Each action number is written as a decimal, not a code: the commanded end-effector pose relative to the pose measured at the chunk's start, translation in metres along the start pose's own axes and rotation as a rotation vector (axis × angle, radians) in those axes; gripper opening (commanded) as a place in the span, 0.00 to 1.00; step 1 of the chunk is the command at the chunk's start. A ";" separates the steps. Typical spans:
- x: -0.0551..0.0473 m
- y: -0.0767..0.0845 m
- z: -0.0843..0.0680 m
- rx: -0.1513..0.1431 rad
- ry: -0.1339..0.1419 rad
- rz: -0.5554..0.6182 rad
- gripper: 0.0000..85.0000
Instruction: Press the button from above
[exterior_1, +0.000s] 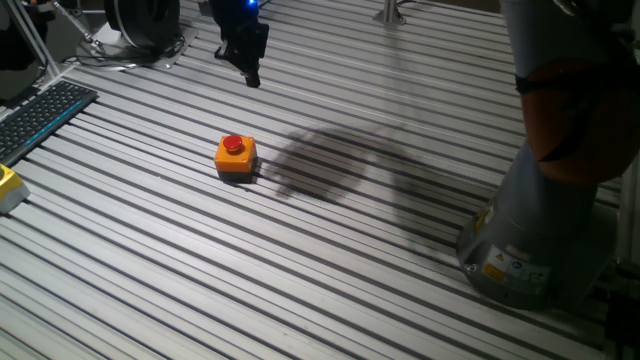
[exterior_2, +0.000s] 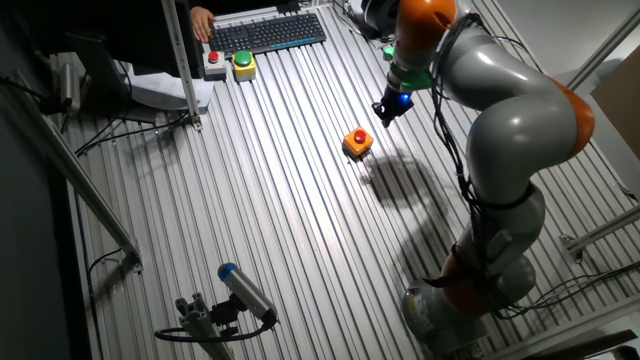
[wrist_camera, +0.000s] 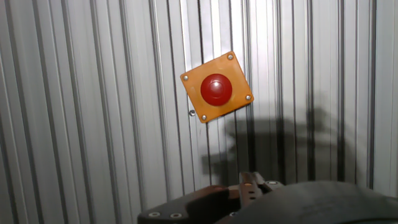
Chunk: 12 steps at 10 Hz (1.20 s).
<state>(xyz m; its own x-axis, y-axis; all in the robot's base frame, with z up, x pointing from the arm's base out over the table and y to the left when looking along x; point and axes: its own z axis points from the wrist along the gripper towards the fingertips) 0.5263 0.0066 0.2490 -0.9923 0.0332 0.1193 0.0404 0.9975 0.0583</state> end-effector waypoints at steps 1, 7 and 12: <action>0.000 0.000 0.000 0.000 0.000 0.001 0.00; -0.008 -0.004 -0.004 0.066 0.046 -0.025 0.00; -0.004 -0.004 0.012 0.033 -0.029 0.012 0.00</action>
<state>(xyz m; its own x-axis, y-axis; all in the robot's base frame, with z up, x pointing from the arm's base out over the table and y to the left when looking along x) 0.5287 0.0039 0.2363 -0.9947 0.0479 0.0913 0.0503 0.9984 0.0244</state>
